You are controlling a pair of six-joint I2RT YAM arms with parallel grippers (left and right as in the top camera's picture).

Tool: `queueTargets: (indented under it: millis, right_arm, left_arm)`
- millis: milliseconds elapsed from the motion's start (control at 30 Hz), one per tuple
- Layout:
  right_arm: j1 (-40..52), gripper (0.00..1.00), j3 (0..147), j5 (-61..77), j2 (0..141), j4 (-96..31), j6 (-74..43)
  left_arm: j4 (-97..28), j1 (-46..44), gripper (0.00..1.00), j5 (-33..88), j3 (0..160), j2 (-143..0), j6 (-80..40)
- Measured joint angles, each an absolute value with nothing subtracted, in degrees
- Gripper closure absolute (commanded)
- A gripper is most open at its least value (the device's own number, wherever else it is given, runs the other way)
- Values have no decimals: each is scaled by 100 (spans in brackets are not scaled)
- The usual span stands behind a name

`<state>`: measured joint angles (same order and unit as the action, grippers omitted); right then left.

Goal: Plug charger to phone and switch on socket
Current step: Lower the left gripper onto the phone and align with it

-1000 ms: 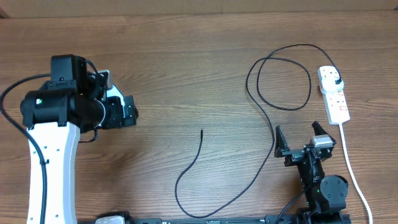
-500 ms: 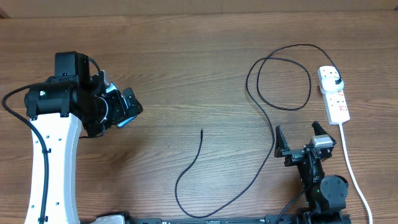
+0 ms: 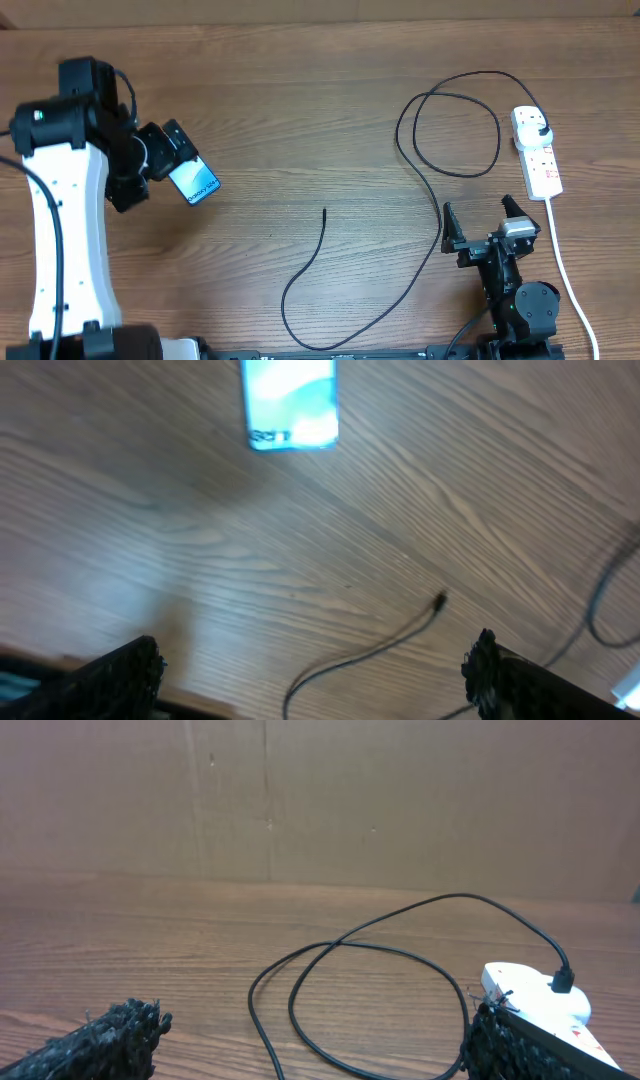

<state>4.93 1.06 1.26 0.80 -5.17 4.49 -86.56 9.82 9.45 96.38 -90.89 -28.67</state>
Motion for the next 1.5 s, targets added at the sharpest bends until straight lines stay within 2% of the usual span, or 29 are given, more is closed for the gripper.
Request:
queueTargets:
  millis: [467,500,533,567,600,633,667,700,1233,1500]
  right_arm:
    - [491,0,106,123,80,-515,451]
    - [491,0,106,123,80,-517,451]
    - [491,0,106,126,80,-515,449]
    - [491,0,106,126,80,-517,451]
    - [493,0,106,126,80,-517,449]
    - [491,0,106,126,80,-513,451]
    - [491,0,106,126,80,-517,449]
    - [491,0,106,126,80,-517,447]
    - [493,0,106,126,80,-519,451]
    - [491,0,106,128,80,-515,451]
  left_arm:
    - [-8702,985,0,121,9872,-10442,-3210]
    - [-8702,985,18,106,9872,-10516,-3212]
    - [-8702,985,53,95,9872,-10591,-3216]
    - [-8702,985,66,89,9872,-10663,-3253]
    - [-8698,987,59,78,9872,-10726,-3267]
    - [-8678,985,36,64,9872,-10801,-3271]
    - [-8650,985,6,58,9874,-10873,-3269]
    - [-8611,985,0,56,9874,-10940,-3269]
    - [-7483,985,1,-32,9874,-11093,-3291]
    - [-7367,985,1,-163,9872,-11093,-3291]
